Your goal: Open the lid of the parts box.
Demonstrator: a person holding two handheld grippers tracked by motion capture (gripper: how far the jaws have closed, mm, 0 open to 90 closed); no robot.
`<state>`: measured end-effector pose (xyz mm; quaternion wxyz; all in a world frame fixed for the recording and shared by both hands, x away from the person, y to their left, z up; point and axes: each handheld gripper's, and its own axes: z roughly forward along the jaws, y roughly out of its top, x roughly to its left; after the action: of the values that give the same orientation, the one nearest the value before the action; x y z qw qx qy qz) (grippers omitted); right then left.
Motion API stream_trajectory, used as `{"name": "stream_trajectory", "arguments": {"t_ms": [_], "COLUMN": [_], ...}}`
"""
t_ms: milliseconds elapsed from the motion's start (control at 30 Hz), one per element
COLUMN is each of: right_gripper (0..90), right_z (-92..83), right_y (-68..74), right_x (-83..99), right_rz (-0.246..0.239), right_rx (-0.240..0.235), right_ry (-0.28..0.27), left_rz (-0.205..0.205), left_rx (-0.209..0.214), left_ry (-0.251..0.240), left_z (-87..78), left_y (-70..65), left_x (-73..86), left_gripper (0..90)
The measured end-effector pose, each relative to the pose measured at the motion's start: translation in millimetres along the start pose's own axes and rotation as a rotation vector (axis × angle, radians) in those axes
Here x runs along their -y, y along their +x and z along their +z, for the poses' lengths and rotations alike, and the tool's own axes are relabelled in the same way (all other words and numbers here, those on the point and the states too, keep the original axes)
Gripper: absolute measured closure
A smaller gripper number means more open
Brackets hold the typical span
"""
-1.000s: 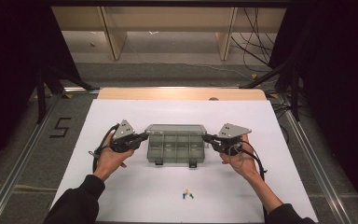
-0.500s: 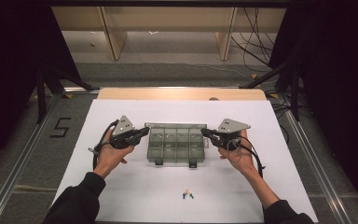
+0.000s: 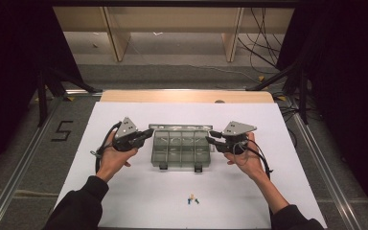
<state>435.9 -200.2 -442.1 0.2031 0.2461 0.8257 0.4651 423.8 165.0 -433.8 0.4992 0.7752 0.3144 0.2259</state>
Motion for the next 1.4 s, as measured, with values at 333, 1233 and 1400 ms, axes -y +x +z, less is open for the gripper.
{"name": "stream_trajectory", "arguments": {"t_ms": [333, 1233, 1400], "right_gripper": [34.2, 68.2, 69.5], "right_z": [-10.8, 15.4, 14.4], "right_y": [-14.1, -21.0, -21.5], "right_x": [2.0, -18.5, -18.9], "right_rz": [0.083, 0.015, 0.024], "right_rx": [0.041, 0.024, 0.026], "right_ry": [-0.023, -0.001, 0.002], "left_rz": [-0.003, -0.093, -0.152], "left_rx": [-0.005, 0.039, 0.008], "left_ry": [-0.005, 0.032, 0.147], "left_z": [-0.2, 0.7, 8.3], "left_y": [0.9, -5.2, -6.9], "left_x": [0.1, 0.5, 10.8], "left_gripper": [89.9, 80.6, 62.6]}}
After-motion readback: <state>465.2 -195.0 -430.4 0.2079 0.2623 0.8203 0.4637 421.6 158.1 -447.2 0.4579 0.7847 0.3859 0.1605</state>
